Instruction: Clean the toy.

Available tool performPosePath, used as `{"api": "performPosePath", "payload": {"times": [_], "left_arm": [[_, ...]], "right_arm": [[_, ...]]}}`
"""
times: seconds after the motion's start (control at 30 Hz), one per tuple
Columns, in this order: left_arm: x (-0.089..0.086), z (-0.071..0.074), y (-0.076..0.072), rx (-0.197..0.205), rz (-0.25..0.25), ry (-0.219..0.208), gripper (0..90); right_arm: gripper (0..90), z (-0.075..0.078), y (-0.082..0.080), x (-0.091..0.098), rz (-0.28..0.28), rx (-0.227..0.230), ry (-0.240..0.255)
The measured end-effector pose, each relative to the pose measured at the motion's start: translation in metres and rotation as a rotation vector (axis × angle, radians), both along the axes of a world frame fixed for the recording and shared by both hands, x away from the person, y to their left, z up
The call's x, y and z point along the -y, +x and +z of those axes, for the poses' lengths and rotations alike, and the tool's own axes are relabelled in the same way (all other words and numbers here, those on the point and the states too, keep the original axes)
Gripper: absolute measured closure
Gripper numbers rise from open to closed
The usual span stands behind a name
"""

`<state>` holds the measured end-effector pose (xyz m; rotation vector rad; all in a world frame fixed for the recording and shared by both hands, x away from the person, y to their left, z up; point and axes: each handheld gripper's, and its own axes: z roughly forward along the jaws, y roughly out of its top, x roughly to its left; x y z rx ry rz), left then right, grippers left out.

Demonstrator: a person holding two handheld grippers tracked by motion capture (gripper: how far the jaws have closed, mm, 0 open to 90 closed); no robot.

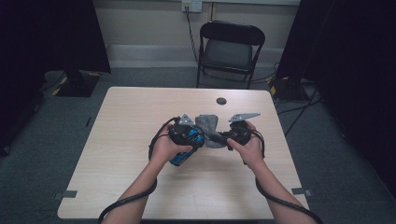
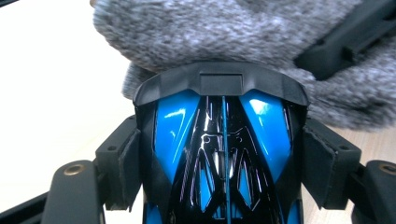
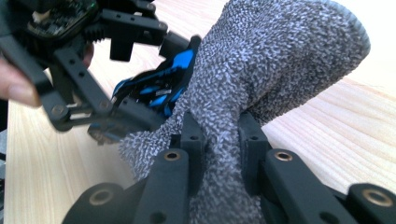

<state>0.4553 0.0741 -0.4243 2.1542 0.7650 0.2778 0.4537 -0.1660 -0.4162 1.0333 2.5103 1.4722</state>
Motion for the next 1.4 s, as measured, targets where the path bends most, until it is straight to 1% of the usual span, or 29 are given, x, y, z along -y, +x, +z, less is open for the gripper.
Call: {"api": "performPosePath", "payload": {"times": [0.1, 0.13, 0.23, 0.3, 0.47, 0.5, 0.57, 0.7, 0.77, 0.83, 0.9, 0.93, 1.1, 1.2, 1.27, 1.33, 1.37, 1.4], "left_arm": [[-0.002, 0.0, 0.001, 0.004, 0.006, -0.002, 25.5], [-0.003, 0.001, 0.002, -0.002, 0.017, -0.006, 25.5], [-0.005, 0.002, 0.003, 0.004, 0.02, 0.002, 25.5], [-0.008, 0.002, 0.004, 0.003, 0.031, -0.007, 25.5], [-0.011, 0.002, 0.006, -0.003, 0.045, -0.003, 25.5], [-0.012, 0.003, 0.006, 0.002, 0.046, 0.001, 25.5], [-0.013, 0.003, 0.007, -0.001, 0.051, -0.001, 25.5], [-0.016, 0.004, 0.009, 0.003, 0.067, -0.008, 25.5], [-0.018, 0.005, 0.011, 0.004, 0.08, -0.01, 25.5], [-0.021, 0.006, 0.012, 0.004, 0.089, -0.003, 25.5], [-0.022, 0.005, 0.013, 0.009, 0.094, -0.007, 25.5], [-0.025, 0.006, 0.014, 0.011, 0.106, -0.008, 25.5], [-0.032, 0.008, 0.016, 0.007, 0.126, -0.013, 25.5], [-0.034, 0.009, 0.016, 0.011, 0.129, -0.017, 25.5], [-0.036, 0.011, 0.015, 0.013, 0.128, -0.021, 25.5], [-0.035, 0.012, 0.013, 0.013, 0.125, -0.021, 25.5], [-0.035, 0.012, 0.013, 0.013, 0.125, -0.021, 25.5], [-0.035, 0.013, 0.012, 0.015, 0.117, -0.026, 25.5]], "right_arm": [[76.7, -0.001, -0.001, 0.001, 0.008, 0.0, 0.004], [76.7, -0.002, -0.003, 0.002, 0.016, 0.0, 0.004], [76.7, -0.002, -0.005, 0.003, 0.022, -0.003, 0.007], [76.6, -0.005, -0.008, 0.003, 0.039, -0.006, 0.006], [76.6, -0.008, -0.016, 0.002, 0.058, -0.003, 0.009], [76.6, -0.008, -0.017, 0.002, 0.061, 0.003, 0.007], [76.6, -0.009, -0.019, 0.002, 0.068, 0.002, 0.008], [76.6, -0.01, -0.023, 0.001, 0.083, 0.0, 0.0], [76.5, -0.013, -0.028, 0.0, 0.099, 0.006, -0.005], [76.5, -0.014, -0.031, -0.001, 0.107, 0.004, -0.008], [76.5, -0.015, -0.033, -0.001, 0.113, 0.003, -0.008], [76.5, -0.018, -0.037, 0.0, 0.125, 0.0, -0.011], [76.5, -0.024, -0.044, 0.005, 0.137, -0.01, -0.02], [76.5, -0.025, -0.044, 0.01, 0.129, -0.011, -0.021], [76.5, -0.024, -0.042, 0.019, 0.1, -0.01, -0.02], [76.5, -0.022, -0.038, 0.026, 0.076, -0.012, -0.007], [76.5, -0.022, -0.038, 0.026, 0.076, -0.012, -0.007], [76.5, -0.018, -0.034, 0.032, 0.048, -0.007, -0.004]]}}
